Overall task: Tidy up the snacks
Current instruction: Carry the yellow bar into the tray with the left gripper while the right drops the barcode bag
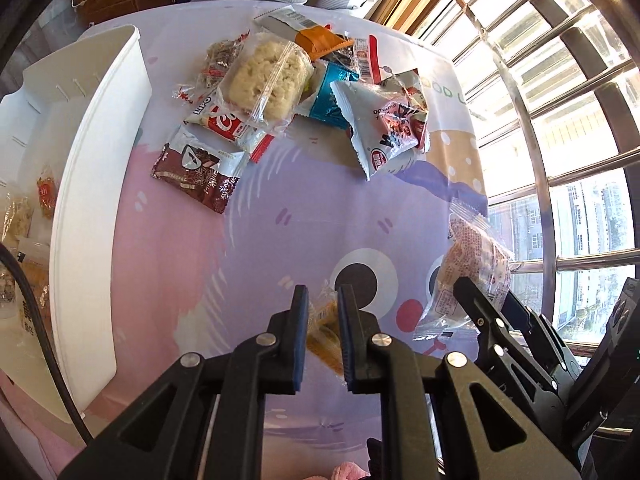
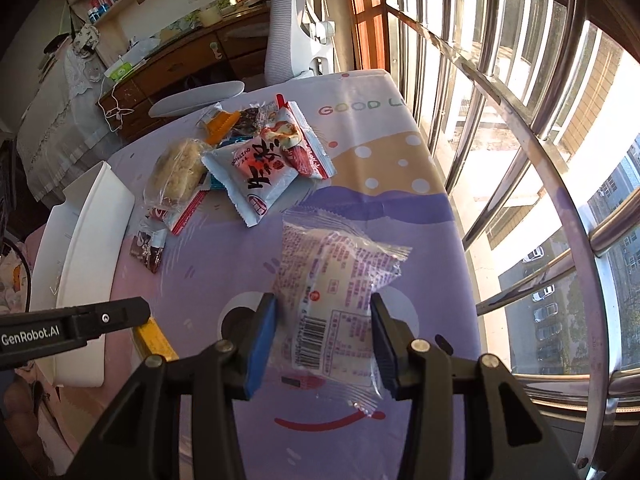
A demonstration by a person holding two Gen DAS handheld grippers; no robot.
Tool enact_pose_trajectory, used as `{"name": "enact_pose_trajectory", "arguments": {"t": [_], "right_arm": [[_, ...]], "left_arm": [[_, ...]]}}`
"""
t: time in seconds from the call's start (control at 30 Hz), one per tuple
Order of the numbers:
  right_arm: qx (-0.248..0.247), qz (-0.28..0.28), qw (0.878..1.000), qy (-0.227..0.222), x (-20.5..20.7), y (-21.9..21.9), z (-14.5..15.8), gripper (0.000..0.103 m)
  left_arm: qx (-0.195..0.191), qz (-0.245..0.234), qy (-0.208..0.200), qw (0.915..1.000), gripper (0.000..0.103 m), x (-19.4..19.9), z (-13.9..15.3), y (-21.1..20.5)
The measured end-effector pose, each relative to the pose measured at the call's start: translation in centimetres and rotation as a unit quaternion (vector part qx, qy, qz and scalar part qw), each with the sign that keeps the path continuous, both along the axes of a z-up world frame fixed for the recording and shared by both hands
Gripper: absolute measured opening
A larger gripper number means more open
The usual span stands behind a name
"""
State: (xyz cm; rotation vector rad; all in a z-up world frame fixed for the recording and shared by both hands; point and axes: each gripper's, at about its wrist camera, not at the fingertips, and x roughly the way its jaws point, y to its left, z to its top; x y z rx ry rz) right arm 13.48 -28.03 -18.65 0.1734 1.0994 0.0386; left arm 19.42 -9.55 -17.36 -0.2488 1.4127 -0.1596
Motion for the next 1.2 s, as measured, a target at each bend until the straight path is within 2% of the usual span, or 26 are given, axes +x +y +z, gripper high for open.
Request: {"name": "enact_pose_trajectory", "arguments": {"t": [0.23,0.63,0.8,1.2], "right_arm": [[0.005,0.031,1.0,0.002,-2.1,2.9,0.9,0.045],[0.005,0.109,0.994,-0.025,-4.6,8.4,4.0,0.045],[0.011,0.136,0.989,-0.051,-5.4,11.5,5.8,0.045],[0.022,0.188,0.977,-0.101,-7.3,19.9,9.1,0.045]], "left_arm": [[-0.01,-0.035,-0.052,0.998,0.012,-2.1,3.3,1.0],[-0.015,-0.087,-0.14,0.9862,0.012,-5.6,8.5,4.8],[-0.026,-0.097,-0.161,0.9819,0.012,-6.8,9.8,7.8],[-0.023,-0.101,-0.197,0.975,0.012,-9.3,12.5,16.7]]}}
